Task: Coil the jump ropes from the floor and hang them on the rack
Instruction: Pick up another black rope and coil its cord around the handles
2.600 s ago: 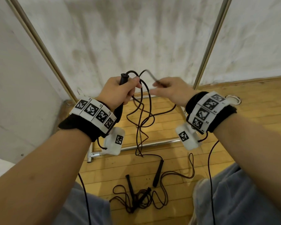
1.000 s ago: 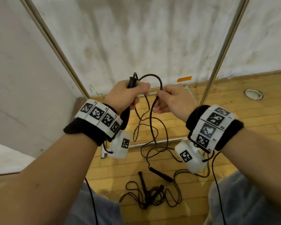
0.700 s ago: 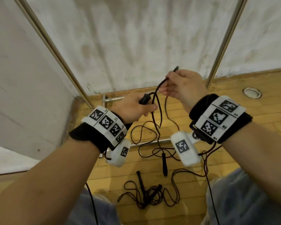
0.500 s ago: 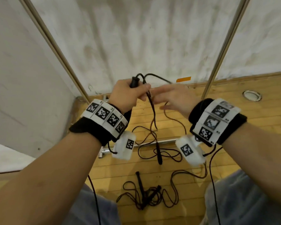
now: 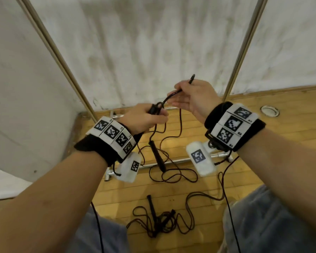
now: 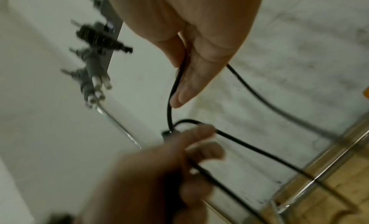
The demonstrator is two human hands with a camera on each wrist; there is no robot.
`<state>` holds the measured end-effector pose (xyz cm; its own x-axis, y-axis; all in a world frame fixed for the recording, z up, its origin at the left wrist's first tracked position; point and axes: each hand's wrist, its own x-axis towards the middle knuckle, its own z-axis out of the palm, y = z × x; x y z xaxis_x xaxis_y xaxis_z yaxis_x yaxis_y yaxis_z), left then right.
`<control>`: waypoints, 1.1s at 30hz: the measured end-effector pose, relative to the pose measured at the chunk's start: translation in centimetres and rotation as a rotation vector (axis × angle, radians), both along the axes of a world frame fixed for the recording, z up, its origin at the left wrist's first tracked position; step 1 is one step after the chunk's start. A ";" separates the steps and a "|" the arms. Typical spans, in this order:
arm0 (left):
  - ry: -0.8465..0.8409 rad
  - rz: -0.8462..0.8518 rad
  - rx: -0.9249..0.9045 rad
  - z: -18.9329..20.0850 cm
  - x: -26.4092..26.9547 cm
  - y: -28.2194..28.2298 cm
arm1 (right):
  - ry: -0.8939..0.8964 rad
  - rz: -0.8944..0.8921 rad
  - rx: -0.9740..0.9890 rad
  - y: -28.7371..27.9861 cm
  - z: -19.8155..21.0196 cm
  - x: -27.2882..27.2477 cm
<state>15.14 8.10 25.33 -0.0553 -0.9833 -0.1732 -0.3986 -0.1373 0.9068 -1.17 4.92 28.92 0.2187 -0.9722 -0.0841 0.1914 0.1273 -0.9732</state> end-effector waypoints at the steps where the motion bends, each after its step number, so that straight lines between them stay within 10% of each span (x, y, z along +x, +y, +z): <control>1: -0.050 -0.047 0.001 -0.3 -0.1 0.1 | -0.056 -0.016 0.002 -0.1 0.5 -0.2; 9: -0.043 0.133 -0.195 -0.1 -0.9 -0.2 | -0.208 -0.105 0.071 -2.1 1.2 -2.7; 16: 0.203 0.297 -0.237 1.7 -1.0 -0.8 | 0.855 0.439 -0.259 1.0 -3.0 -0.1; 22: 0.179 0.324 -0.244 2.0 -1.0 -0.7 | 0.763 0.360 -0.277 1.7 -3.9 1.3; 33: -0.398 0.034 -0.131 0.9 -0.1 -0.7 | 0.323 0.039 -0.044 0.3 -3.0 1.0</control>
<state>15.01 7.41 26.27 0.0236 -0.9986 -0.0475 -0.7186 -0.0500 0.6936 -0.17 5.25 25.88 0.2244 -0.9679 -0.1128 -0.1320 0.0845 -0.9876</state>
